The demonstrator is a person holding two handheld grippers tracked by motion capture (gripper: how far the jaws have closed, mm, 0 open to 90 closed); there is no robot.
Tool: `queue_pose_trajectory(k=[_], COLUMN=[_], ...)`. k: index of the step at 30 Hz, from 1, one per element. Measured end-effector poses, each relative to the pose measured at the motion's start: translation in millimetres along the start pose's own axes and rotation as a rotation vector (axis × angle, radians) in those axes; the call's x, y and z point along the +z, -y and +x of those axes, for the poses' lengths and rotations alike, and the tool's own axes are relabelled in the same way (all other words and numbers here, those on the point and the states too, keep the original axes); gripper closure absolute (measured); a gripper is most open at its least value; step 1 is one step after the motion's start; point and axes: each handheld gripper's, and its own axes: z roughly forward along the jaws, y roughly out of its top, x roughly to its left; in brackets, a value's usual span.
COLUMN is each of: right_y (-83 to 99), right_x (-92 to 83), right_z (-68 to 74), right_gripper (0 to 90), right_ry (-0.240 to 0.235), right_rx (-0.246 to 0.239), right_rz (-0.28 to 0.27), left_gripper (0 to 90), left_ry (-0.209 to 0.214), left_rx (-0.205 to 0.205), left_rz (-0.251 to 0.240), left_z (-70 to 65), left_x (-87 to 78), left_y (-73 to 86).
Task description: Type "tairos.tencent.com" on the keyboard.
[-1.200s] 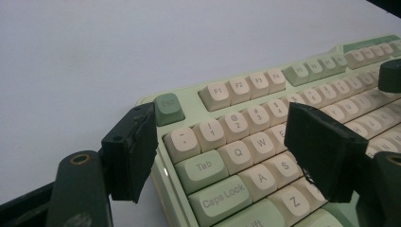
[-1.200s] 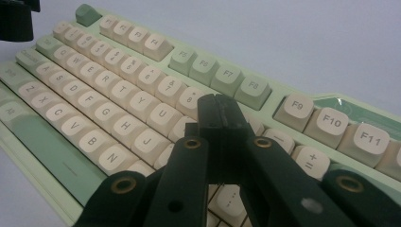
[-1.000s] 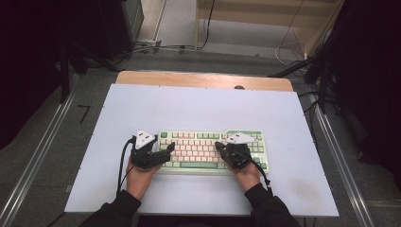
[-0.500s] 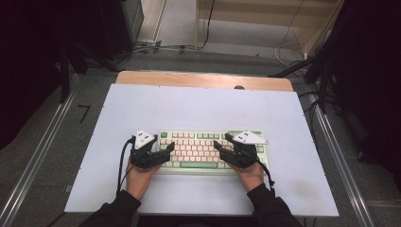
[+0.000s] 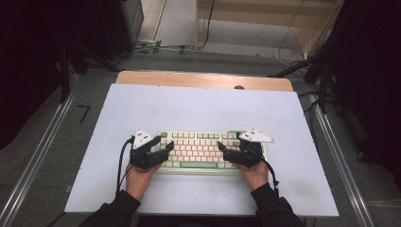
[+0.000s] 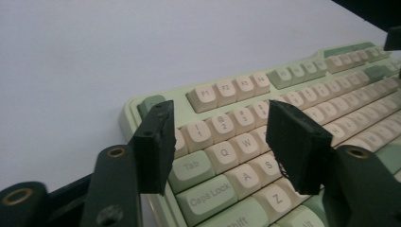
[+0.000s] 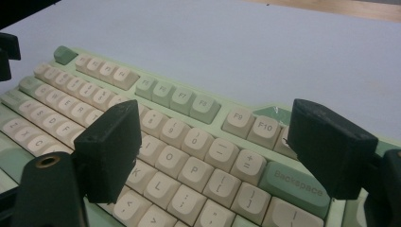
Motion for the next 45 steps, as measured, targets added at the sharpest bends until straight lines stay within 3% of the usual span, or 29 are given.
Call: queue_pose_trajectory(k=[6, 12, 15, 18, 22, 31, 45], right_y=[0.1, 0.6, 0.9, 1.5, 1.2, 1.7, 1.8], right_x=[0.2, 0.7, 1.3, 1.5, 1.5, 1.7, 1.7], right_z=[-0.3, 0.6, 0.2, -0.4, -0.9, -0.4, -0.2], right_gripper=[18.0, 18.9, 19.2, 19.4, 20.1, 20.7, 21.2], right_ry=[-0.003, -0.001, 0.0, 0.001, 0.003, 0.002, 0.002], right_rx=[0.003, 0.004, 0.003, 0.005, 0.01, 0.012, 0.014], right_rz=[-0.001, 0.003, 0.006, 0.011, 0.008, 0.012, 0.013], left_gripper=[61.4, 90.0, 90.0, 90.0, 90.0, 90.0, 90.0], left_ry=[0.033, 0.081, 0.105, 0.111, 0.105, 0.084, 0.075], left_rx=[-0.003, 0.005, 0.02, 0.063, 0.109, 0.12, 0.124], left_rz=[0.005, 0.024, 0.022, 0.02, 0.057, 0.139, 0.146], left_z=[-0.6, -3.0, -6.4, -12.6, -20.3, -23.4, -23.4], left_x=[-0.9, 0.5, -0.2, 0.9, 6.8, 17.8, 19.2], left_y=[0.0, -0.4, -1.3, -1.4, 1.1, 4.2, 4.6])
